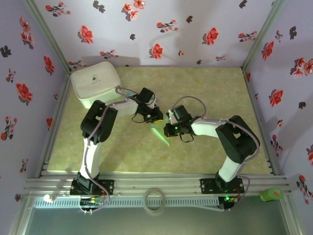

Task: Fold a paper plane with a square sheet of paper (pick it up from the middle)
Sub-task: Third fold the triangle at the center of the table.

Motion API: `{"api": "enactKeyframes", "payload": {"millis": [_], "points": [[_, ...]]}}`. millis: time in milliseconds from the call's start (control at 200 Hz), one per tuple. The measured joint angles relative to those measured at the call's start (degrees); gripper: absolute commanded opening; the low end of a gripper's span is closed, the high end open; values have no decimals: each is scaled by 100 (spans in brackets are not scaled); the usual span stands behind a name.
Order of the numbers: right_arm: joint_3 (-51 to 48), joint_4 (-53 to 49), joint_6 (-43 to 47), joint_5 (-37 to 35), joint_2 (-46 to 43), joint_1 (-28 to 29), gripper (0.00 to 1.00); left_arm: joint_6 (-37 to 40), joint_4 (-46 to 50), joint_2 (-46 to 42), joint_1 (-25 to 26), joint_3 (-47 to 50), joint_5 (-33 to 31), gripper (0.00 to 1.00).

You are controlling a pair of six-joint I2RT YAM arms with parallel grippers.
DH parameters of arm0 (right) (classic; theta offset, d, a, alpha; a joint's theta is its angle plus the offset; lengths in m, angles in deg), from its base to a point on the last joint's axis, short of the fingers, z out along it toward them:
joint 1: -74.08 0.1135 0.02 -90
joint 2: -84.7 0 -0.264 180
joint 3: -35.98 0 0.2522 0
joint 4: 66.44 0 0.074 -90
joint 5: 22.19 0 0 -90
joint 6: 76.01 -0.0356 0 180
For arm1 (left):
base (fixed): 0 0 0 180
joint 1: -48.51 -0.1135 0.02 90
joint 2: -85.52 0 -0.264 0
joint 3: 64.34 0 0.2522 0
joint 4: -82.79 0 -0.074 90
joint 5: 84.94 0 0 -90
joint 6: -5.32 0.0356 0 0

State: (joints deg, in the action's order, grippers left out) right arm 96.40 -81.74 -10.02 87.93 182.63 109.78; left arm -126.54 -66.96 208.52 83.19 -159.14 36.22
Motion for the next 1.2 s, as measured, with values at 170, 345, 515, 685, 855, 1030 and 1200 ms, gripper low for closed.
{"api": "enactKeyframes", "payload": {"millis": [170,345,515,685,855,1030,1200], "points": [[-42,22,-2,-4,-9,0,0,2,0,-2,0,0,0,16],[-61,20,0,-28,-11,0,0,0,0,0,0,0,0,16],[-61,20,-2,-28,-9,0,0,0,2,-2,0,-2,0,16],[-61,22,0,-26,2,0,1,-2,7,0,9,-13,-4,16],[-61,22,0,-24,2,-4,0,0,87,2,22,-85,-7,19],[-63,22,-2,-24,4,-4,0,-4,308,2,76,-275,-188,27],[-63,37,-9,-26,2,-4,0,-105,400,-120,96,-393,-599,27]]}}
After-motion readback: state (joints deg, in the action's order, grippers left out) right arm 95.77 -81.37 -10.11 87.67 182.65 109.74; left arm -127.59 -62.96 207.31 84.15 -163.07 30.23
